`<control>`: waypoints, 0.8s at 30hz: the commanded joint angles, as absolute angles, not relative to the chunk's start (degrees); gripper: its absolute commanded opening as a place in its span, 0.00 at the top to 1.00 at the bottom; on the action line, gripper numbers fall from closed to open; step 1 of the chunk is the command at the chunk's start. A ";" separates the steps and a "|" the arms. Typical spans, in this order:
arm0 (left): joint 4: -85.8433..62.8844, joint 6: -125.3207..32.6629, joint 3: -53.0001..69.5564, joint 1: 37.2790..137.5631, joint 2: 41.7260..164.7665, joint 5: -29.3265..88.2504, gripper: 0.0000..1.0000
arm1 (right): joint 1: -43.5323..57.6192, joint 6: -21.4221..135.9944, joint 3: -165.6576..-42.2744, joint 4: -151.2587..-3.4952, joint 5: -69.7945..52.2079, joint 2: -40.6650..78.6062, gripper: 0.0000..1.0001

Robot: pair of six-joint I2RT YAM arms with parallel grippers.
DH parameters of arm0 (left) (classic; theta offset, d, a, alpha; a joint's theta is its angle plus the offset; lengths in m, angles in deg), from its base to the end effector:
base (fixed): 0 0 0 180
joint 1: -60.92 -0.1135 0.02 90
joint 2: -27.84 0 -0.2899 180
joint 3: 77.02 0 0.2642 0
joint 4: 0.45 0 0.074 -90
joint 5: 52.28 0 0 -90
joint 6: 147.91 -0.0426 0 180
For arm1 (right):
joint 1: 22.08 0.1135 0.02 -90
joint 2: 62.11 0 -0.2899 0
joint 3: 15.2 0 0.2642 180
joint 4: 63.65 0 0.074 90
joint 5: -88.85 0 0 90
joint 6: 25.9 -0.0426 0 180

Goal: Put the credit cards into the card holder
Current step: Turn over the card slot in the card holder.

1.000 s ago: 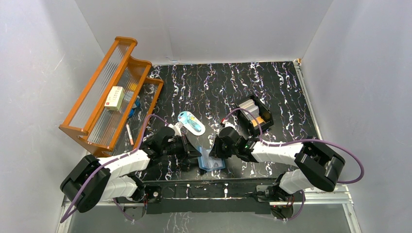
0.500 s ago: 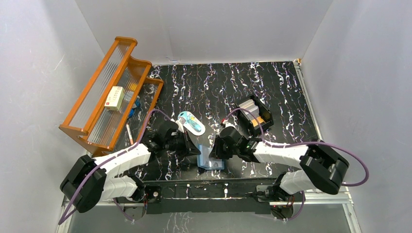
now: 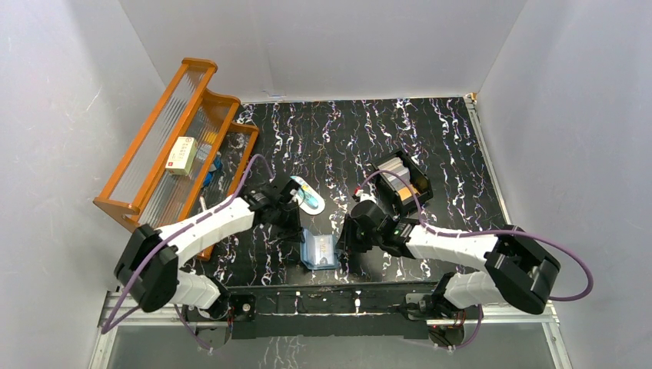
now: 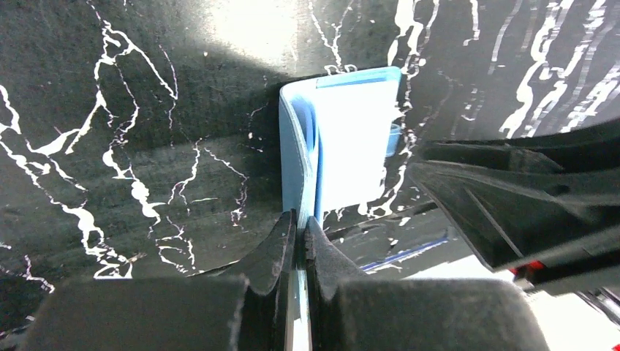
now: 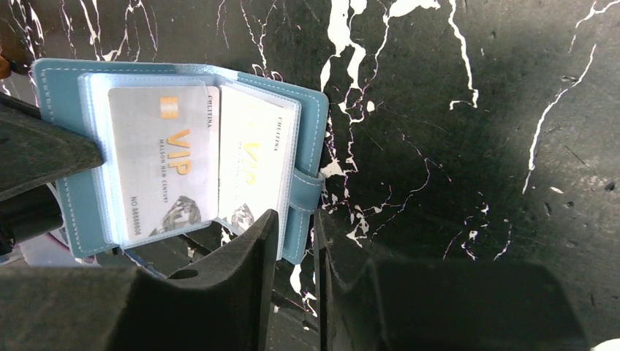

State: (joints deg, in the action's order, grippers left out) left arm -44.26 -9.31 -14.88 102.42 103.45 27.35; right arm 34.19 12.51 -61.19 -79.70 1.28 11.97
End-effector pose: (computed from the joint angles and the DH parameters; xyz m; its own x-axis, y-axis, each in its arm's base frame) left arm 0.1953 -0.1830 0.2353 -0.9603 -0.1356 -0.2439 0.0066 0.8627 -0.5056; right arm 0.1443 0.2129 0.1867 -0.8781 0.0947 -0.4690 -0.2027 0.8142 0.5440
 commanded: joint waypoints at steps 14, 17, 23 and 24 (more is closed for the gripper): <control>-48.16 -6.35 -6.58 109.47 111.67 30.55 1.00 | 32.49 14.79 -62.52 -86.26 10.67 3.04 0.68; -42.44 -5.05 -10.30 108.32 108.26 27.12 1.00 | 28.81 15.85 -64.71 -88.84 10.65 1.33 0.69; -33.83 -4.49 -17.92 105.59 101.33 22.72 1.00 | 18.54 18.56 -70.52 -94.44 12.13 0.23 0.65; -32.82 -4.74 -18.93 105.30 100.62 22.27 1.00 | 16.74 18.62 -71.50 -95.22 12.81 0.35 0.63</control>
State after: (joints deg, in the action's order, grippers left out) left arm -39.10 -5.42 -15.77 106.81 105.40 27.07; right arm 21.99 16.51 -65.98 -91.61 9.35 1.70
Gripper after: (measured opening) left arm 0.023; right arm 0.342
